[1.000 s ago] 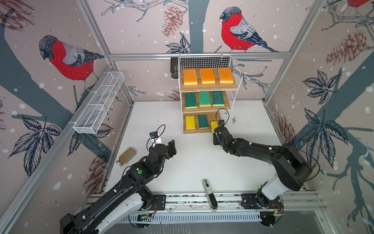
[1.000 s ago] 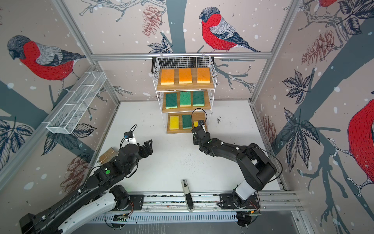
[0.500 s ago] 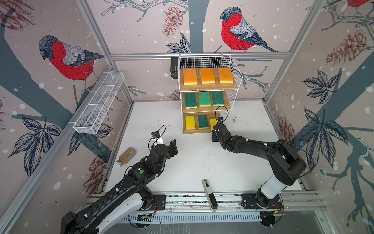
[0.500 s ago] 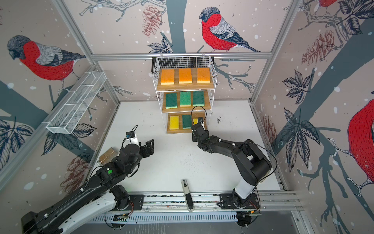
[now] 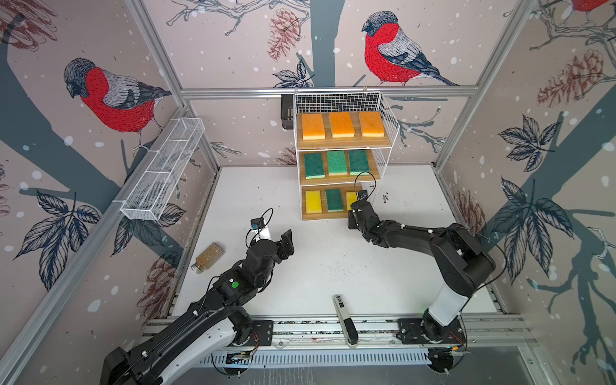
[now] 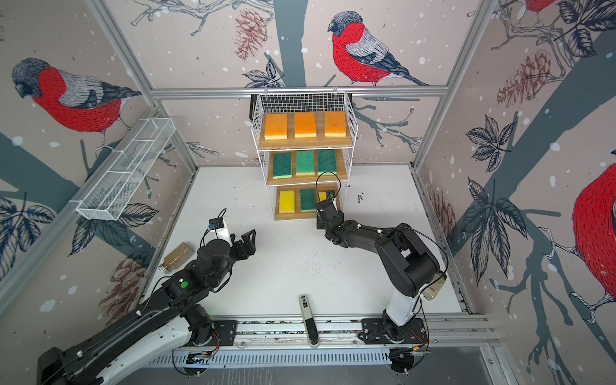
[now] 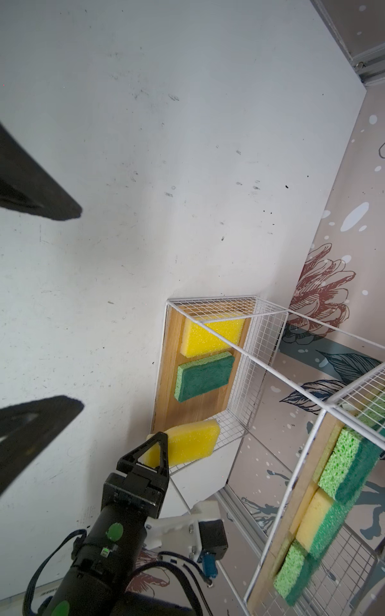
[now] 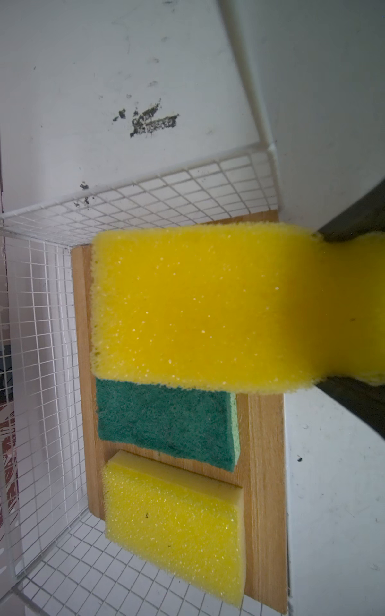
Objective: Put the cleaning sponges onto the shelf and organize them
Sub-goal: 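Lift the yellow sponge with the right gripper and carry it to the bottom shelf, then lower the yellow sponge beside the green sponge on the bottom shelf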
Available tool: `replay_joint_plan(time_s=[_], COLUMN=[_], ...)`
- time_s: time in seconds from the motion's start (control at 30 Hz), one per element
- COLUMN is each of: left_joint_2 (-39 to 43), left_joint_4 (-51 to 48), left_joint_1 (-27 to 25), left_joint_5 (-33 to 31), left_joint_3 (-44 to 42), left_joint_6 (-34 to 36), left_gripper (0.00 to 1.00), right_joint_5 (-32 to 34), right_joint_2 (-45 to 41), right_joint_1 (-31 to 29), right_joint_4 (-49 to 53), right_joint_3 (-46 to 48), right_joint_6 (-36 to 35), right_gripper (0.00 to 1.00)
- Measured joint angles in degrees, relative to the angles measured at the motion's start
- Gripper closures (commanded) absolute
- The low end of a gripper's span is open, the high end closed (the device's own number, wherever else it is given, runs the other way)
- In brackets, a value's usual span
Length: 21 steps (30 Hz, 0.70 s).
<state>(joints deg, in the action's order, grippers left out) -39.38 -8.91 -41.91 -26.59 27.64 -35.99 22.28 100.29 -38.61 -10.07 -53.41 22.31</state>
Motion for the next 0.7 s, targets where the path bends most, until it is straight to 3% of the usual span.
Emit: replay_joint_plan(time_s=[0.7], left_joint_2=[-2.2], left_joint_4=[3.9], left_joint_1=[0.0], left_joint_5=[0.9], left_joint_3=[-2.1], left_joint_6=[-1.1], left_gripper=[0.16], right_joint_5=[0.3], right_joint_2=[8.9], right_joint_1=[1.6], right_joint_4=[-0.9], right_joint_3=[-7.5], right_joint_6=[-0.5], right_gripper=[0.47])
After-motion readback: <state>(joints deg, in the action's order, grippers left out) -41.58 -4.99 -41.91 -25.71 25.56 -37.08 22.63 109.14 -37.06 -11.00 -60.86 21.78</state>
